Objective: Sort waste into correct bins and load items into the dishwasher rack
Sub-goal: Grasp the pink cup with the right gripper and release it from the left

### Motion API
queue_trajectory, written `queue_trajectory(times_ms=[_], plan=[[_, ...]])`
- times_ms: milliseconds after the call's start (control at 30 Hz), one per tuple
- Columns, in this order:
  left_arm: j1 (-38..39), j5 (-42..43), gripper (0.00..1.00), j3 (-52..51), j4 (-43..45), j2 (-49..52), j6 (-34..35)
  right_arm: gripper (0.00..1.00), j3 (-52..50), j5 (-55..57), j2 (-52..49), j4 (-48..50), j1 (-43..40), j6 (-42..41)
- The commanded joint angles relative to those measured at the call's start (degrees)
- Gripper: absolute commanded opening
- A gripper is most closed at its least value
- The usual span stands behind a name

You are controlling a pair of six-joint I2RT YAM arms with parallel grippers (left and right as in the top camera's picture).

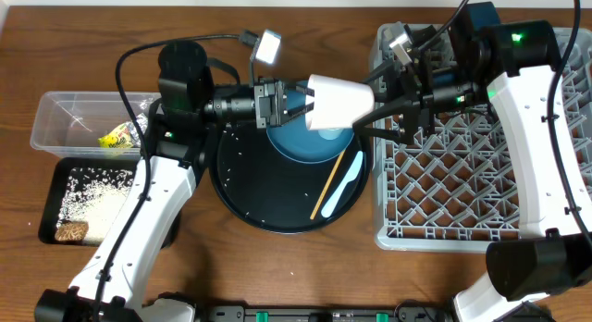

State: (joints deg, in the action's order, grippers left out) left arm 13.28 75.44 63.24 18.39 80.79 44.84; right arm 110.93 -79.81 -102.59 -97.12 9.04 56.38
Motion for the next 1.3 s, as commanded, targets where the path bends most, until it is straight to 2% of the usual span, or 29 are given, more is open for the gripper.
queue_trajectory(times_ms=[0, 133, 300, 433, 1267], plan=[[-0.02, -0.39, 0.06, 0.46, 1.38, -0.07, 3.56, 0.81, -0.11, -1.86, 1.25, 0.02, 1.16, 1.11], [-0.02, 0.46, 0.06, 0.46, 1.27, -0.07, 3.52, 0.78, -0.11, -1.86, 1.25, 0.04, 1.16, 1.11], [-0.02, 0.46, 0.06, 0.46, 1.27, -0.07, 3.52, 0.59, -0.11, -1.90, 1.25, 0.04, 1.16, 1.11], [-0.04, 0.46, 0.06, 0.46, 1.27, -0.07, 3.52, 0.55, -0.11, -2.19, 1.25, 0.48, 1.16, 1.11], [-0.02, 1.55, 0.06, 0.44, 1.22, -0.07, 3.50, 0.70, -0.11, -6.19, 1.25, 5.20, 1.05, 1.11]])
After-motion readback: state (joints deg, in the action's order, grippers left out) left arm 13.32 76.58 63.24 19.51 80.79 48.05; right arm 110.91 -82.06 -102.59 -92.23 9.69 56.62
